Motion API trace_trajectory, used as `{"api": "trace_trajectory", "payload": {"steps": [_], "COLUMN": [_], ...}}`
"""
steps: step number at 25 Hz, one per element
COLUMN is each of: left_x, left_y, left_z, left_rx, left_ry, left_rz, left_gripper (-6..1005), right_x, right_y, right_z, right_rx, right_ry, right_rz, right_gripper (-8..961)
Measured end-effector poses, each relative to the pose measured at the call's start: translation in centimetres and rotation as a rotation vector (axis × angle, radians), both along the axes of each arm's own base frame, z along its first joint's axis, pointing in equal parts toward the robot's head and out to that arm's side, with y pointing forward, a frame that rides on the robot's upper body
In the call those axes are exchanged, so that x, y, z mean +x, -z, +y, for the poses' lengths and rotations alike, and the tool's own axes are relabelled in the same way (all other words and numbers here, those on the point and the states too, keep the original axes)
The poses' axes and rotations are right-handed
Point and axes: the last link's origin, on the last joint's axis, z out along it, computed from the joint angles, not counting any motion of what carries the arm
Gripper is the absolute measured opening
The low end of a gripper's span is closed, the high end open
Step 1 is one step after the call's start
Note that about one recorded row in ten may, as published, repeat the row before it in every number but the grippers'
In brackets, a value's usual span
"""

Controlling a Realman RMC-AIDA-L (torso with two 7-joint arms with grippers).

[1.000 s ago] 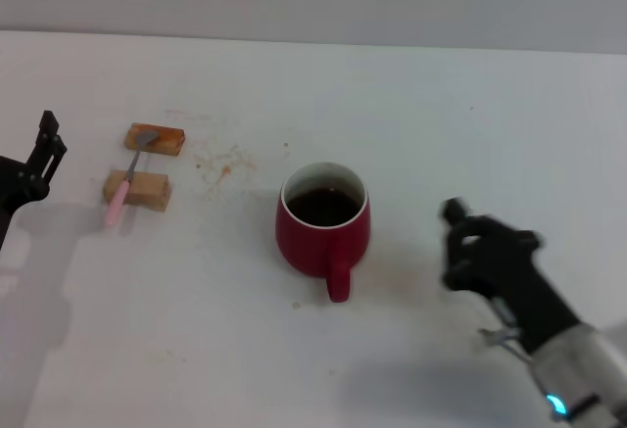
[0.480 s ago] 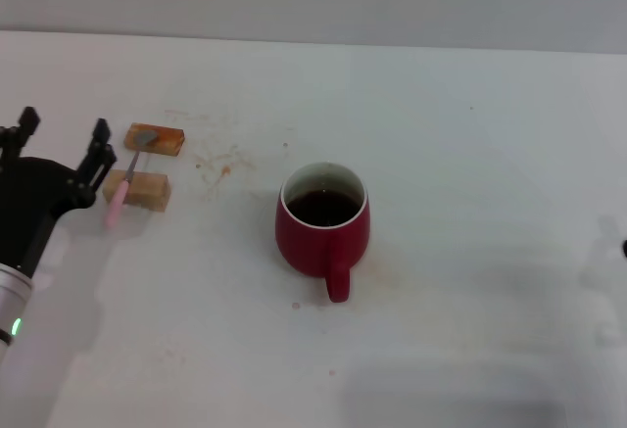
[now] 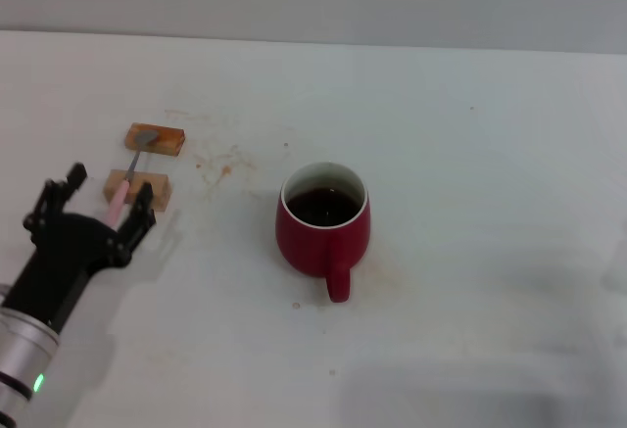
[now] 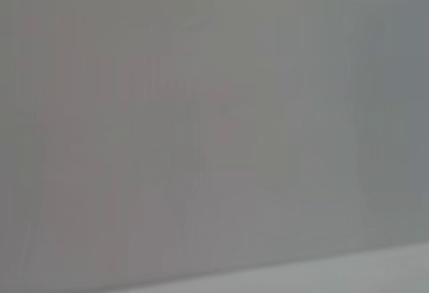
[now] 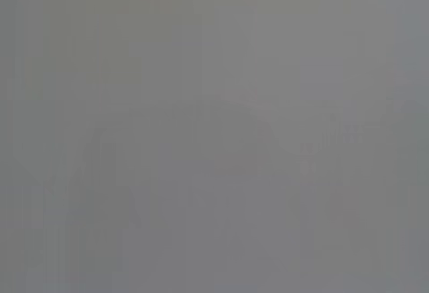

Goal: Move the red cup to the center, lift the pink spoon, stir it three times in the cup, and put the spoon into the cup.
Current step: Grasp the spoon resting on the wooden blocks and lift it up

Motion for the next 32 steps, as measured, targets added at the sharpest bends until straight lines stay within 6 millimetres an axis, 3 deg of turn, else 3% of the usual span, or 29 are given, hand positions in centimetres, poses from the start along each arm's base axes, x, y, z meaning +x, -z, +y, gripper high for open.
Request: {"api": "trace_trajectory", "payload": {"steps": [6,17,32], "left_x": [-0.8,-1.2,-1.2], "left_y": [1.0,0.8,1.1], "left_z": [-0.9,0.8,1.3], "left_rx": [-0.057,-0.058,-0.078], "left_ry": [-0.058,-0.097,-0.111], "left_rz": [0.008,0.021,0.037], "left_gripper": [762,746,703], "right_x": [-0.4,-0.9,-1.3], "right_y": [0.4,0.7,0.9], "right_z": [0.1,0.3,0.7], "right_rx": [-0.025,-0.039,-0.047], "right_ry": [-0.023,-0.044,-0.062], "right_rz": [0.001,0.006,0.006], "right_gripper": [1,1,1]}}
